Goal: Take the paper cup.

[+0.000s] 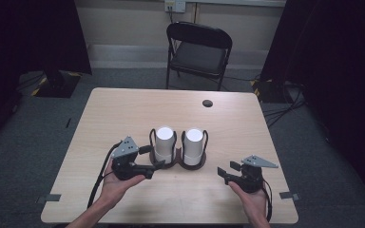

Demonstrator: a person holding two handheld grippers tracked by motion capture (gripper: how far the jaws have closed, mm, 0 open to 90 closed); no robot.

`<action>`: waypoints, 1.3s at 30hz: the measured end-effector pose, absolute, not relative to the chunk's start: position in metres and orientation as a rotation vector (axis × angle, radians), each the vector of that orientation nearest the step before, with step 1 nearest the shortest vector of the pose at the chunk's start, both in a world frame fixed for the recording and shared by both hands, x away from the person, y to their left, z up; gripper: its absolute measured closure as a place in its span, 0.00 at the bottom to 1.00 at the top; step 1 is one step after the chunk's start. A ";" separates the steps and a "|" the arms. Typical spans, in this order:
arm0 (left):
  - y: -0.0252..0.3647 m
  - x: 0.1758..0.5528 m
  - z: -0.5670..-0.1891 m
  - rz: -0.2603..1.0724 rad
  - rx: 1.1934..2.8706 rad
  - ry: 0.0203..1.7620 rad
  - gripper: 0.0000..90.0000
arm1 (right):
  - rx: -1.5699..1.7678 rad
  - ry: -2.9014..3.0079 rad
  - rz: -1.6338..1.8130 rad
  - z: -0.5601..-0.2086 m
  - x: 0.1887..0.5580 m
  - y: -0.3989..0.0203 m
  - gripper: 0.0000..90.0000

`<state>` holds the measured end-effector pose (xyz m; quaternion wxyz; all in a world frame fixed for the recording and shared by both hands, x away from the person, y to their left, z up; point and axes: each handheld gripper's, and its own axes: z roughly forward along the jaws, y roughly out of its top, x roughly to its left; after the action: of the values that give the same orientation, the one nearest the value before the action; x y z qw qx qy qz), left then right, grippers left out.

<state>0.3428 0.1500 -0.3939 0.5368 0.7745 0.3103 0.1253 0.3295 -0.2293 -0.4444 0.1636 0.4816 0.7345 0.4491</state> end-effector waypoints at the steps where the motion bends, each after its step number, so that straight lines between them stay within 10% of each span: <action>1: 0.147 0.343 -0.393 0.308 1.843 0.728 0.28 | 1.371 2.095 1.281 -0.444 0.329 -0.229 0.42; 39: 0.083 0.392 -0.372 0.298 1.871 0.631 0.23 | 1.324 2.104 1.321 -0.443 0.327 -0.227 0.38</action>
<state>0.3922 0.0825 -0.3725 0.5416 0.7877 0.2655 0.1252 0.3275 -0.2273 -0.4432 0.1624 0.4641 0.7374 0.4631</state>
